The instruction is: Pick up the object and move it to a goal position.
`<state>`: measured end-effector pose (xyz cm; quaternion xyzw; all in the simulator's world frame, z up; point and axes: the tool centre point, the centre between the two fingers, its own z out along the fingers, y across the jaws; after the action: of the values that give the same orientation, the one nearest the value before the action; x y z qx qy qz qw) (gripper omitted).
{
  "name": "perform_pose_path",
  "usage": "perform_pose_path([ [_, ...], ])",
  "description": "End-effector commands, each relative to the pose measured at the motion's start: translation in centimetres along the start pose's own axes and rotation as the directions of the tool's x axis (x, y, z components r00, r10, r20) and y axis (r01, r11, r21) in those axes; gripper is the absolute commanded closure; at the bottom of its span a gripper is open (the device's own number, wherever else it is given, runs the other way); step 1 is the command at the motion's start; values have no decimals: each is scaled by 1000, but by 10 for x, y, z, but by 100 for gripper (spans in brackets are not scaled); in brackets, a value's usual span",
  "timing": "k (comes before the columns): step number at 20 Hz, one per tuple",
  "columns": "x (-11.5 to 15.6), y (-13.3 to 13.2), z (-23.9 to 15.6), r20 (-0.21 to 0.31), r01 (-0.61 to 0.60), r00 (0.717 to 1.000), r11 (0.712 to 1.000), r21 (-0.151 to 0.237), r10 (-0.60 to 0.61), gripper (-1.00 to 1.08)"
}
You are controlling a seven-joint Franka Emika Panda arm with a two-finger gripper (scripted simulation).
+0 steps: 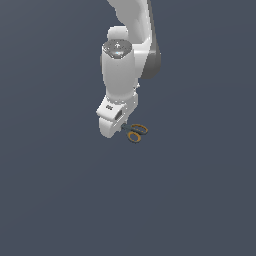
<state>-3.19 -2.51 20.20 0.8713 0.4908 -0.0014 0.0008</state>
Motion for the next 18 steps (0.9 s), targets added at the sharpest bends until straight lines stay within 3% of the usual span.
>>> perform_pose_path([
  [1,3,-10,-29,0,0,1000,1000,-1,0,108],
  [11,16,-46,-141,-3,1,1000,1000,0,-1,108],
  [18,22,-63,-197,-3,0,1000,1000,0,0,108],
])
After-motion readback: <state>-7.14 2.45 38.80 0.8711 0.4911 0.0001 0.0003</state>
